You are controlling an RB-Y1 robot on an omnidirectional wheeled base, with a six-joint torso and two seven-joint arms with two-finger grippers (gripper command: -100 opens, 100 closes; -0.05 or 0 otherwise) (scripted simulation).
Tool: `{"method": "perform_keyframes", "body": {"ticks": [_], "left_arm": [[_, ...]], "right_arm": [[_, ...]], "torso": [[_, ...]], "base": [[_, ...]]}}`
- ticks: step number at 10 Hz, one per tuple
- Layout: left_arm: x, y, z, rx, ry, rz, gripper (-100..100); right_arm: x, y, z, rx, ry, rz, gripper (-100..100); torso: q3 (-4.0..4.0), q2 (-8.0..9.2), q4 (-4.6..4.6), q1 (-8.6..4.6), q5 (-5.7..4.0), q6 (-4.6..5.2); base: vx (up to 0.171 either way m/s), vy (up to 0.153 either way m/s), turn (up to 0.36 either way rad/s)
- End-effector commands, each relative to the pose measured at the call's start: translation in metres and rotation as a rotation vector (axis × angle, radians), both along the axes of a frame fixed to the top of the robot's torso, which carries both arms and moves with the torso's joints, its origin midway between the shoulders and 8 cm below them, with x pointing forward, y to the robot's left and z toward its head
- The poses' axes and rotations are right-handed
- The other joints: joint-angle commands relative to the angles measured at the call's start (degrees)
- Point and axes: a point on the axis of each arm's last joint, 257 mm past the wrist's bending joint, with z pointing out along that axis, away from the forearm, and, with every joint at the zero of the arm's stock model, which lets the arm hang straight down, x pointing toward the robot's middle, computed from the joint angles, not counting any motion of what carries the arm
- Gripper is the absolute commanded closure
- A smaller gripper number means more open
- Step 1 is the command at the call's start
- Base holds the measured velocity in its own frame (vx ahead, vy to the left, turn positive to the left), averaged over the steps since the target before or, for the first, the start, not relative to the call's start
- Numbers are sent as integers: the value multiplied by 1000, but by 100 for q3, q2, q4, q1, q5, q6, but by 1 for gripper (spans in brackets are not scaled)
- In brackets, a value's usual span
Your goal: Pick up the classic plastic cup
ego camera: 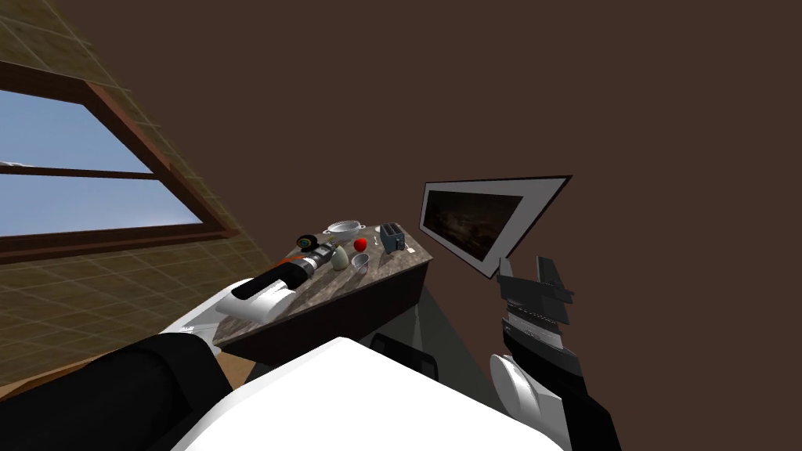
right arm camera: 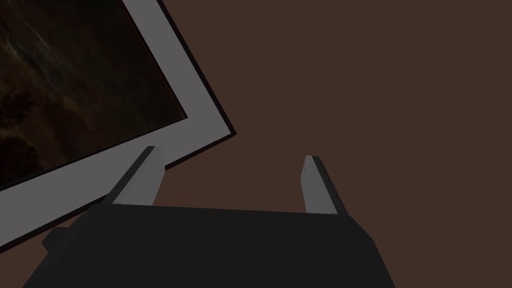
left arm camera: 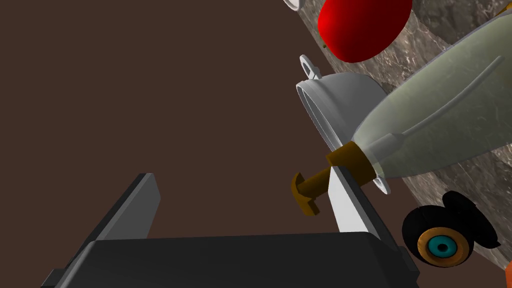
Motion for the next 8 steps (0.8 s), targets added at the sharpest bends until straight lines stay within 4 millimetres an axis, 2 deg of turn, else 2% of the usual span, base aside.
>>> {"method": "perform_keyframes", "body": {"ticks": [1,8], "left_arm": [[-3,5,-4,-10,45,4,-100],[-18,21,-30,-54,224,40,-100]], "right_arm": [[0,0,0,0,0,0,0],[0,0,0,0,0,0,0]], "torso": [[0,0,0,0,0,0],[-1,-1,0,2,0,-1]], "base": [[17,-4,-91],[14,1,-72]]}}
